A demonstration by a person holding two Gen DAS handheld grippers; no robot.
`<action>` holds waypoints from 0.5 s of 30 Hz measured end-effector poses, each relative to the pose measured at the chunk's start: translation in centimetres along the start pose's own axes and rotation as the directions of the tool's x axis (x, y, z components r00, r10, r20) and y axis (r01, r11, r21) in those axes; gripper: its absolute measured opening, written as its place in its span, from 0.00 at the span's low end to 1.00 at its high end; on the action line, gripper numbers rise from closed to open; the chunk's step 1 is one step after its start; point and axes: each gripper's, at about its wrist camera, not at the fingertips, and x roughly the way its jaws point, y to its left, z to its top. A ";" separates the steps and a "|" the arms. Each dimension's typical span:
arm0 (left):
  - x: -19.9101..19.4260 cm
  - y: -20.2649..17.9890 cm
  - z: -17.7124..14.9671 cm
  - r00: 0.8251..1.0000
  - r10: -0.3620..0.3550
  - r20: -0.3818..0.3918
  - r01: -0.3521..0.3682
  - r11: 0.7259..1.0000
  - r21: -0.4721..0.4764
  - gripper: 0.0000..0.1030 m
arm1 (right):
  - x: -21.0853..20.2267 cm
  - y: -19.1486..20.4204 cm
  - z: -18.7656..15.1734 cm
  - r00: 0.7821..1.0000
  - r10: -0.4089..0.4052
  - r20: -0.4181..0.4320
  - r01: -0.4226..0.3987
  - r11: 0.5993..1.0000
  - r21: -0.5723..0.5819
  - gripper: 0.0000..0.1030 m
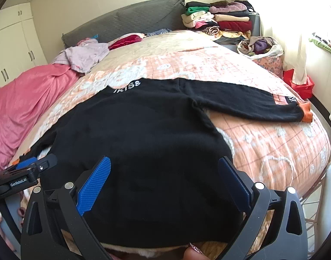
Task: Fold small clothes
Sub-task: 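Move the right tool toward the orange-cuffed sleeve of the sweatshirt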
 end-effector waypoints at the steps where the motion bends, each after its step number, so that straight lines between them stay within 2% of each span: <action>1: 0.1 -0.1 0.2 1.000 -0.002 -0.001 0.002 1.000 0.000 0.92 | 0.1 -0.1 0.3 1.000 -0.002 0.002 0.002 1.000 0.002 0.96; 15: 1.8 -0.8 4.5 1.000 -0.025 0.017 0.026 1.000 -0.003 0.92 | 2.1 -1.8 4.5 0.999 -0.026 0.019 0.025 0.998 0.060 0.96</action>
